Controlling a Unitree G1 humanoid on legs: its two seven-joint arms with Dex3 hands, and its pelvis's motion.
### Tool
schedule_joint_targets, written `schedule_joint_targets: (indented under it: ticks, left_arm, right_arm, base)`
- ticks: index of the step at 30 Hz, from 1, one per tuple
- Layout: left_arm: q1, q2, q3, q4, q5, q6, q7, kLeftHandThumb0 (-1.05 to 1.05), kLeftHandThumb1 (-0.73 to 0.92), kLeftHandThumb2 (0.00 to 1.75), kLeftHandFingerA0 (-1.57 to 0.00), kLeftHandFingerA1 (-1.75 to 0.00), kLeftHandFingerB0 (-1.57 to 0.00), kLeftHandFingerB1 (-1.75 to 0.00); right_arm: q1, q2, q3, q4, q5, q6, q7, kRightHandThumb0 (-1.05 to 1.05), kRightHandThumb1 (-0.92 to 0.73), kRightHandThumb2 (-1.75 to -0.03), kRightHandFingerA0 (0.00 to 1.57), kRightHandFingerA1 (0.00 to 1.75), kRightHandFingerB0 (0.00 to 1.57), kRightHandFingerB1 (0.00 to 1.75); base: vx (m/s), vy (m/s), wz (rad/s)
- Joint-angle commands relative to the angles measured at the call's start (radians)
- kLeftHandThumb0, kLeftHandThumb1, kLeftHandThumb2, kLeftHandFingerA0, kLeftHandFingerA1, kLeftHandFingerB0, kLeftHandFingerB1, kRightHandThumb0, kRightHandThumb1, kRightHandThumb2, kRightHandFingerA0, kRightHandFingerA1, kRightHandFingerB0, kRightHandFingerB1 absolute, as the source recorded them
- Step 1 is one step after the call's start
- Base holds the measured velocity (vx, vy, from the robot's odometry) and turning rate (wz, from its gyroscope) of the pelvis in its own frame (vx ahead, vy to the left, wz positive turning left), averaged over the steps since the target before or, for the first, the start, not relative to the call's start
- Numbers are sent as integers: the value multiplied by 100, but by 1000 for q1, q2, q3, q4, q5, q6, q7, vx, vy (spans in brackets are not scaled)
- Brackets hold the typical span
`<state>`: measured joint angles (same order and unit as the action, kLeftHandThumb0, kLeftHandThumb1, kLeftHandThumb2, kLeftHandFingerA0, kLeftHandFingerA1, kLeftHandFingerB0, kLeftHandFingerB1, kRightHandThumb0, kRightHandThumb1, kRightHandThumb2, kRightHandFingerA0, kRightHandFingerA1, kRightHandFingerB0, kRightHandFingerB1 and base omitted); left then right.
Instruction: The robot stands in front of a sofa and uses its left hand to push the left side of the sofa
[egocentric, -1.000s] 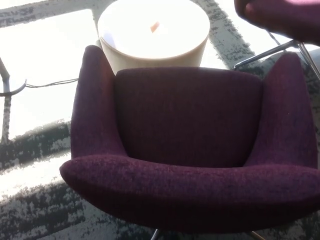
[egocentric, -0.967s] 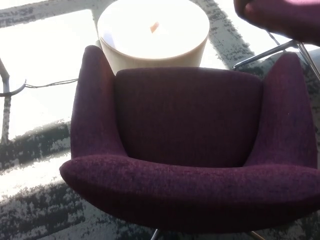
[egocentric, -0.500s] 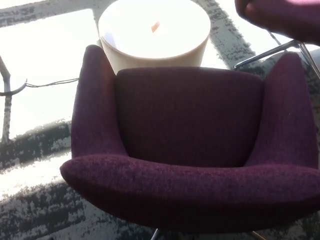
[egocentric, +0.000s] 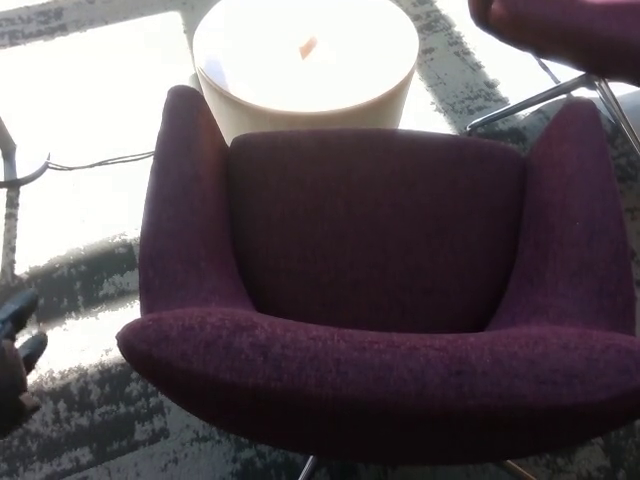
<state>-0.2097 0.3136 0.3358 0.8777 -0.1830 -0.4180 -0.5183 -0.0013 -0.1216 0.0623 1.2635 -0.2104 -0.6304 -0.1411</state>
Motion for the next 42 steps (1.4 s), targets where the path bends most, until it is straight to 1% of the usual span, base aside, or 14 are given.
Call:
schedule_joint_targets:
  ticks: [1, 17, 18, 20, 21, 25, 26, 30, 32, 33, 38, 39, 40, 42]
  left_arm:
    - [-58, 45, -20, -17, 5, 50, 10, -91, 92, 128, 0, -14, 0, -12]
    - [-277, 51, -226, 114, 126, 134, 64, -91, 92, 130, 0, -12, 0, -11]
    - [-282, 43, -240, 117, 131, 151, 65, -95, 86, 110, 0, -5, 0, -3]
    - [-280, 32, -251, 122, 129, 156, 69, -93, 81, 103, 0, -8, 0, -6]
    - [-285, 24, -264, 124, 136, 153, 74, -90, 87, 127, 0, -15, 0, -13]
    - [-288, 5, -311, 123, 169, 180, 113, -91, 79, 124, 0, -17, 0, -14]
    - [-290, 0, -316, 123, 172, 195, 126, -94, 78, 123, -2, -15, -7, -14]
    - [-276, -16, -343, 126, 193, 181, 153, -92, 79, 125, -1, -16, -6, -15]
    - [-268, -21, -360, 130, 203, 175, 154, -97, 84, 129, 0, -10, 0, -8]
    - [-266, -18, -366, 128, 208, 171, 154, -97, 85, 129, 0, -10, 0, -8]
    - [-251, -13, -381, 109, 207, 168, 124, -96, 84, 129, 0, -11, 0, -8]
    - [-247, -16, -386, 113, 215, 153, 134, -95, 85, 129, 0, -13, 0, -10]
    - [-246, -16, -390, 113, 218, 150, 129, -89, 81, 127, 0, -16, 0, -15]
    - [-239, -21, -395, 110, 221, 153, 139, -95, 87, 130, 0, -12, 0, -10]
  right_arm:
    - [2, -12, -6, 7, -2, -18, -18, -58, -78, -63, 61, 44, 58, 42]
    - [-11, -14, -1, 9, -7, -22, -12, -61, -79, -64, 63, 46, 56, 42]
    - [-11, -12, -7, 11, 1, -17, -2, -63, -78, -64, 61, 45, 57, 42]
    - [-5, -10, -7, 11, 0, -19, -2, -63, -78, -64, 63, 46, 57, 42]
    - [-5, -11, -5, 9, -4, -20, -5, -63, -78, -64, 63, 46, 56, 42]
    - [-7, -10, -7, 5, -1, -21, -1, -61, -78, -64, 61, 45, 56, 41]
    - [-10, -10, -8, 5, 0, -20, -1, -62, -78, -64, 60, 45, 56, 42]
    - [-8, -14, -5, 6, -7, -24, -12, -63, -79, -64, 60, 46, 56, 42]
    - [-10, -7, -16, 8, 8, -8, 4, -63, -78, -64, 60, 45, 55, 41]
    - [-9, -6, -16, 8, 5, -10, -1, -62, -77, -64, 66, 48, 55, 41]
    - [-6, -12, -1, 4, -16, -30, -22, -62, -78, -64, 62, 45, 57, 42]
    - [-6, -10, -4, 5, -12, -26, -20, -62, -78, -64, 71, 50, 56, 42]
    - [-7, -10, -5, 6, -11, -25, -17, -62, -78, -64, 65, 48, 55, 42]
    - [-5, -11, -5, 6, -12, -22, -14, -61, -78, -64, 62, 46, 56, 42]
  base:
    - [0, 0, 0]
    - [-1, 0, 1]
    - [0, 0, 0]
    - [0, 0, 0]
    - [0, 0, 0]
    - [0, 0, 0]
    - [0, 0, 0]
    - [0, 0, 0]
    - [0, 0, 0]
    - [0, 0, 0]
    - [0, 0, 0]
    - [0, 0, 0]
    - [0, 0, 0]
    - [0, 0, 0]
